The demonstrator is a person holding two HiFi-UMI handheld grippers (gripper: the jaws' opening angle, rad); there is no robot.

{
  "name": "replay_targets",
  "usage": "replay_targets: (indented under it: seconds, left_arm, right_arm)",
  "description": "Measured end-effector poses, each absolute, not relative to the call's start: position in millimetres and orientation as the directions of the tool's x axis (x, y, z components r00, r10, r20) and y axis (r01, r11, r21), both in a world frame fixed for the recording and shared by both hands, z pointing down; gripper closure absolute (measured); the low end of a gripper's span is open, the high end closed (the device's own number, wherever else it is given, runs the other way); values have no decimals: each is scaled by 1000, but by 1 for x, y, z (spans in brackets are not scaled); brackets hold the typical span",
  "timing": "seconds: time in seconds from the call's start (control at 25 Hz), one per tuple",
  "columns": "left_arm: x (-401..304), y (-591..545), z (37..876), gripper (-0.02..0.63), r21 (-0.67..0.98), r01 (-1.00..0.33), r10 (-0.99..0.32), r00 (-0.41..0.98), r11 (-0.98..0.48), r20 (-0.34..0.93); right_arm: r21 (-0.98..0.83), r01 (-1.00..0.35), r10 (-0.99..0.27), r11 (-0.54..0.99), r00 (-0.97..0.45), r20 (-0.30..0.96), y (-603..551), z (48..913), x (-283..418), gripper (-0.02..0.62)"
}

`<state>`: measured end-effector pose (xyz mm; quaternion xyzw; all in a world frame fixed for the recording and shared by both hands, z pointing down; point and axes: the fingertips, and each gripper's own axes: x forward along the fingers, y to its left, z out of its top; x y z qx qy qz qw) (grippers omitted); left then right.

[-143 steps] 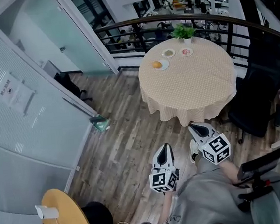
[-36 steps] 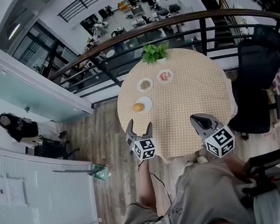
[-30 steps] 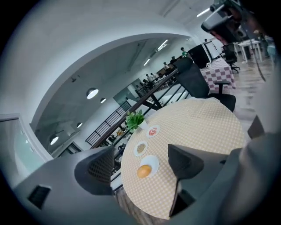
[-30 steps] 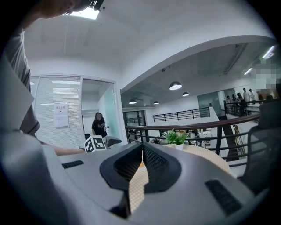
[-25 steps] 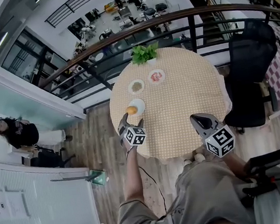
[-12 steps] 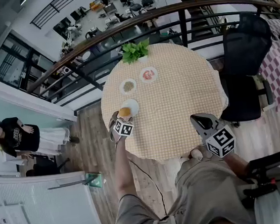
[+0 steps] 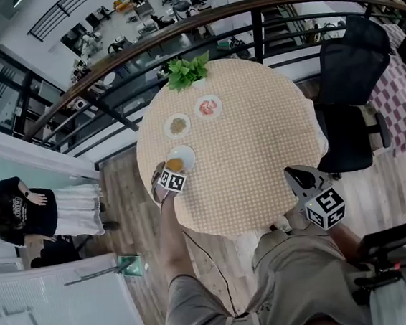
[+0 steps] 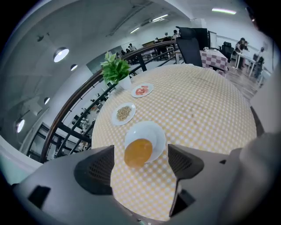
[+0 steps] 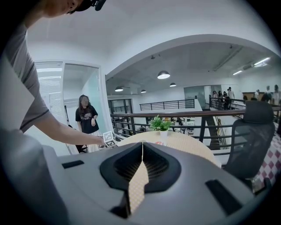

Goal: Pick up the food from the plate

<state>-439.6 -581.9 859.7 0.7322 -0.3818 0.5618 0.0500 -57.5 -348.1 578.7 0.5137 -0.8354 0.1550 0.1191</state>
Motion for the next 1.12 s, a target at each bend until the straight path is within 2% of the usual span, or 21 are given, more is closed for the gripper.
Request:
replay_targets:
  seconds: [0.4, 0.88, 1.12]
  left_arm:
    - [-443, -611, 912, 210, -337, -507, -417, 50, -793, 908]
    - [-451, -626, 961, 210, -273, -444, -303, -5, -853, 953]
    - [-456, -621, 966, 212, -224, -497, -261, 5, -838, 965]
  right_arm:
    - [-124, -899, -800, 421, -432, 417, -353, 596, -75, 580]
    - [-101, -915, -796, 391, -392, 461, -348, 610, -69, 580]
    - [-100, -918, -795, 384, -383, 471, -350, 610, -63, 580]
